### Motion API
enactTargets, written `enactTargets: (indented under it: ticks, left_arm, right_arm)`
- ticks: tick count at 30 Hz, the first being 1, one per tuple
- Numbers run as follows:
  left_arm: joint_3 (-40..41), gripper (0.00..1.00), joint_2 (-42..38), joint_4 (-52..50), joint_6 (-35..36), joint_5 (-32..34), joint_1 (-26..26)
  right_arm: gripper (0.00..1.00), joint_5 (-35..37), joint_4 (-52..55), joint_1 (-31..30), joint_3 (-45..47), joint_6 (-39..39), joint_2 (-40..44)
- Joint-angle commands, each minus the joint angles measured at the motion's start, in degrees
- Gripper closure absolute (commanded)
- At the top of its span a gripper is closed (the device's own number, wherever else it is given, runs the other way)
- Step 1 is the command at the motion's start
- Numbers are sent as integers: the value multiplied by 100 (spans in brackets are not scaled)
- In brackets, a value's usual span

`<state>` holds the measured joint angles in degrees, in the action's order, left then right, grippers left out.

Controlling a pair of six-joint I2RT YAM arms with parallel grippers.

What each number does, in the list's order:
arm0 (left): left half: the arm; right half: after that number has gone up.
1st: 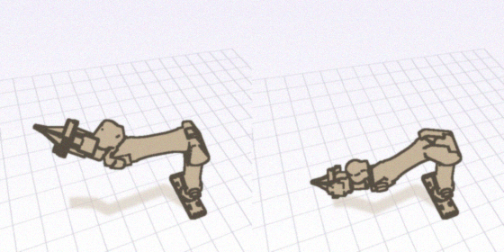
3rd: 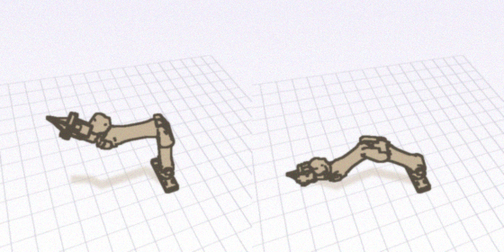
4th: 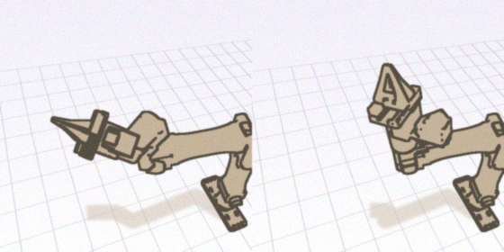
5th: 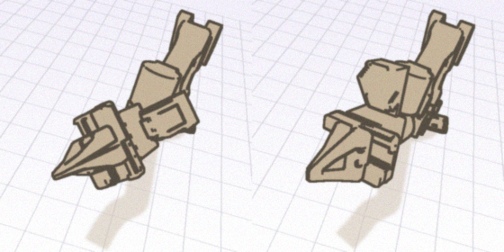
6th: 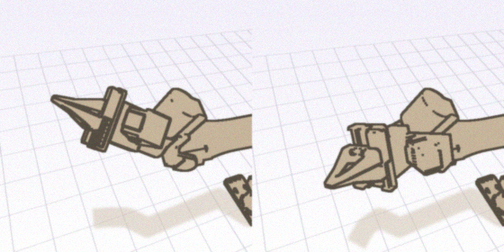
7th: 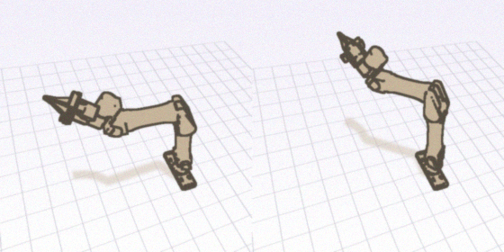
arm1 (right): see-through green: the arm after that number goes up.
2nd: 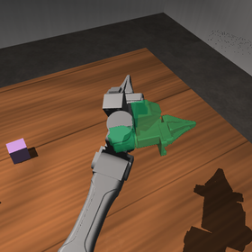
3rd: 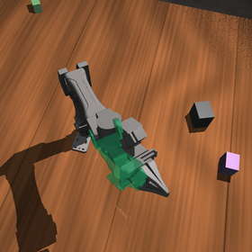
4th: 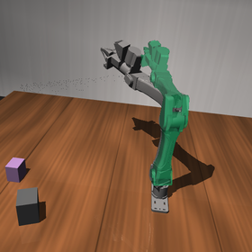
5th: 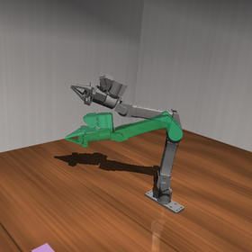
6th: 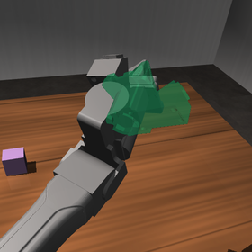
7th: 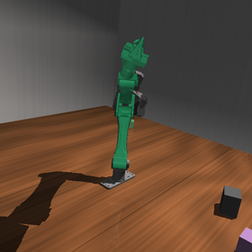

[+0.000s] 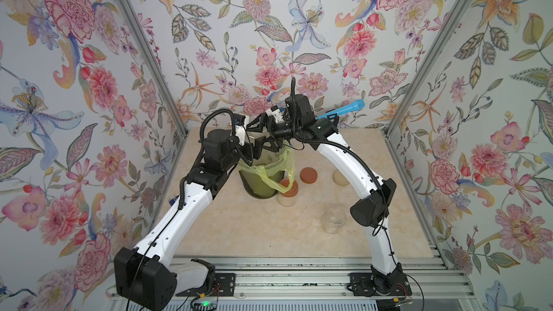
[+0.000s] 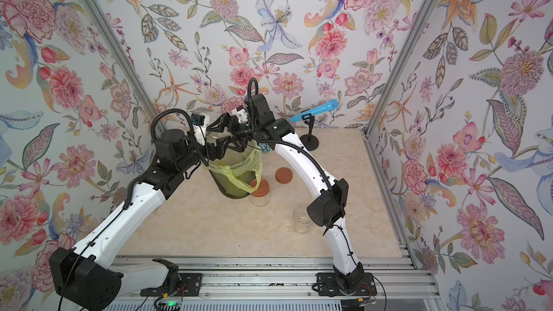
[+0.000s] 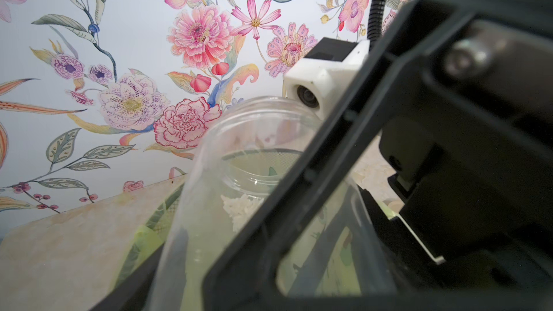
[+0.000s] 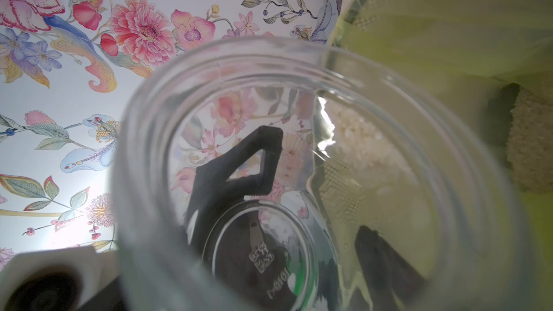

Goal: Empty moldy rice from jars
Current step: Pour the moldy rice from the jar into the trash bin.

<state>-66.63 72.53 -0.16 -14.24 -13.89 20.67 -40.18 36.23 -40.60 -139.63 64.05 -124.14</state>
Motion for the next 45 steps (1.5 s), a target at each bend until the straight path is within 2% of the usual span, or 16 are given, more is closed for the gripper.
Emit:
enactTargets:
  ticks: [1,6,12,20,24,26,29,31,33,39,45]
  left_arm:
    - [51,100,-372,664,-702,-278,113]
    - [205,100,-569,756,-1066,-163,118]
    - [358,100,-714,835,-1244,-124,114]
    - [358,100,-668,750,-1113,-83,113]
    - [322,100,-602,737,-1005,-140,111]
    - [318,100,-584,703,-923,-149,115]
    - [348,100,-582,691,-777,-111,113]
    - [374,82,-590,751,-691,-79,115]
    - [412,57,-591,899,-619,-77,116]
    - [710,3,-677,1574,-387,106,109]
    - [1350,0,-873,2811,-46,326,161]
  right_arm:
    - [7,551,-566,54,226,-323,340]
    - [0,690,-837,82,358,-293,413]
    - [1,690,-1203,83,452,-68,399]
    - [6,564,-1600,-25,778,165,429]
    - [22,564,-1660,-29,779,173,417]
    - [37,556,-1672,-31,772,161,417]
    - [66,521,-1672,-27,789,169,421]
    - [87,473,-1681,-7,779,223,415]
    - [100,404,-1698,40,727,308,408]
    - [100,35,-1697,125,551,721,305]
    - [100,-99,-1692,118,402,986,272]
